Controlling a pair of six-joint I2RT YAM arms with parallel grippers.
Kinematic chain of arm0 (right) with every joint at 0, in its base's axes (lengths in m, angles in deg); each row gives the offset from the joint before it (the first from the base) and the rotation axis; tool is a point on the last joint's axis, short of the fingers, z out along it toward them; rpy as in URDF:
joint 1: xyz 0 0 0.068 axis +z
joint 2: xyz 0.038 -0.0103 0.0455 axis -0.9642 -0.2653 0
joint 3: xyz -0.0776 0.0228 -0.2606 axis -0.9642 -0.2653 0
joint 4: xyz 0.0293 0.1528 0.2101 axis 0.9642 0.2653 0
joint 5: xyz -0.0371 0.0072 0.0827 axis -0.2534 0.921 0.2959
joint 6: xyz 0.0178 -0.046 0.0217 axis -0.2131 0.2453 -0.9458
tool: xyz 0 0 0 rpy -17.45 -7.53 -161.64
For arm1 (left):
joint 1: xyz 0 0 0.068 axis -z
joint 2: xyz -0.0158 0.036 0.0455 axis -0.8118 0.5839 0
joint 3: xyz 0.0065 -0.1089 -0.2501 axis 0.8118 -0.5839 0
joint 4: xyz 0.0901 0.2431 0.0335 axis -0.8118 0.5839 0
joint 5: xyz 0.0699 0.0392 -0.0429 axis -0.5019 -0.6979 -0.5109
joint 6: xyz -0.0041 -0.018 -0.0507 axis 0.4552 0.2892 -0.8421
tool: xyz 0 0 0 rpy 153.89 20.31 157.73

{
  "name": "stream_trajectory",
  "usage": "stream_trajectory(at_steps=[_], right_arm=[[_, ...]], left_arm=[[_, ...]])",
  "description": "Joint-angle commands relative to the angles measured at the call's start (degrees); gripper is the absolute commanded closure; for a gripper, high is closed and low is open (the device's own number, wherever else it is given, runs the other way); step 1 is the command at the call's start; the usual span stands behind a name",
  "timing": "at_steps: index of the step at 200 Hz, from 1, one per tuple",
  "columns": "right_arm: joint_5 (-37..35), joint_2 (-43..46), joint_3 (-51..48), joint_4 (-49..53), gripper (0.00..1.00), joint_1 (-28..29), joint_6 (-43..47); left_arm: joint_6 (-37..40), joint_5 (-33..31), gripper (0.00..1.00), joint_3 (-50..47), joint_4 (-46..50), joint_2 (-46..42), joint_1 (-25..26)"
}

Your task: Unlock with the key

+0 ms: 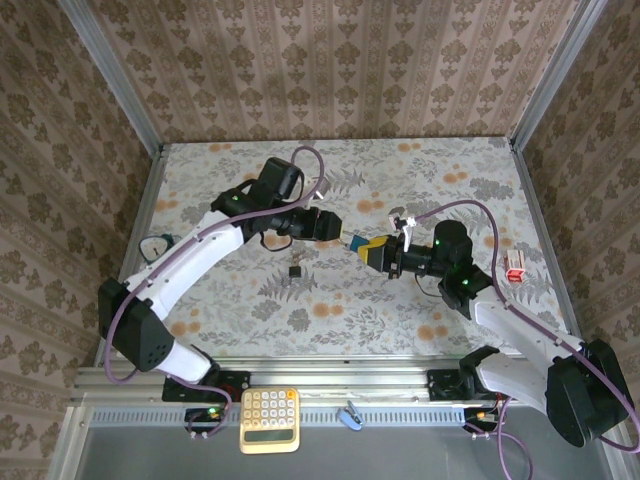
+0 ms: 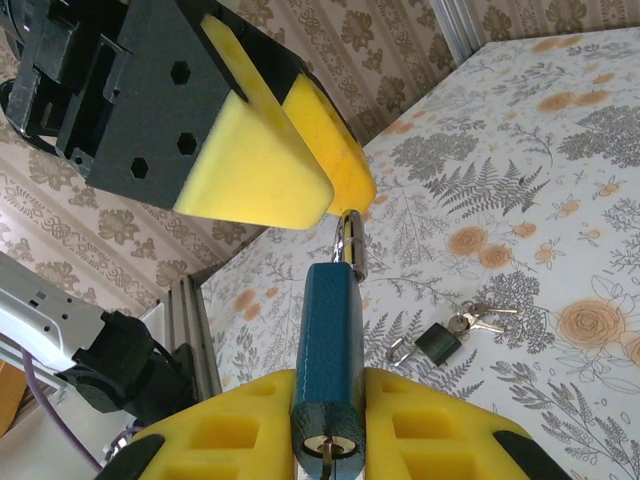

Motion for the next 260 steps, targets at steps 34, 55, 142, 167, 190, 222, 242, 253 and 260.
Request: stream_trajectory(at_steps=[34,55,142,167,190,222,242,253,260], right_arm=[[3.5,2.3,0.2,-4.8,0.97,0.1,-0.1],[3.8,3.5,-0.1,-4.5,0.97,0.6,0.9],[-4.8,5.7,-1.2,-2.8,0.98,0.6,2.0],[-6.6,5.7,-1.8,-4.3,0.98,0.3,1.0],[-9.1,5.7,-2.2,-4.4,1.0,0.1,0.7],[-10.7,5.5,-2.4,-3.2,1.0,-0.1,0.4],[-11.7,5.4,-2.9,-2.6,1.0,-0.6,-0.4],[-12.3,5.4,-3.2,-2.3,1.0,-1.0,-1.0],[-12.9,5.3,-3.3,-1.9,1.0,-1.2,-1.3]], left_arm=[[2.1,-0.8,0.48,1.7,2.8,2.2,0.6],[2.2,-1.7,0.48,1.1,2.8,2.4,0.3],[0.0,1.5,0.61,-3.7,-0.9,0.3,0.1],[-0.3,2.3,0.62,-4.8,-1.1,-0.2,0.6],[-1.4,2.4,0.63,-6.5,-2.4,-1.3,0.9],[-4.4,0.4,0.6,-10.2,-5.6,-4.0,-0.8],[-6.9,-0.5,0.56,-13.4,-8.9,-6.9,-2.4],[-7.6,-1.3,0.56,-14.8,-9.8,-8.5,-3.2],[-7.8,-1.8,0.56,-15.4,-10.2,-9.5,-3.7]])
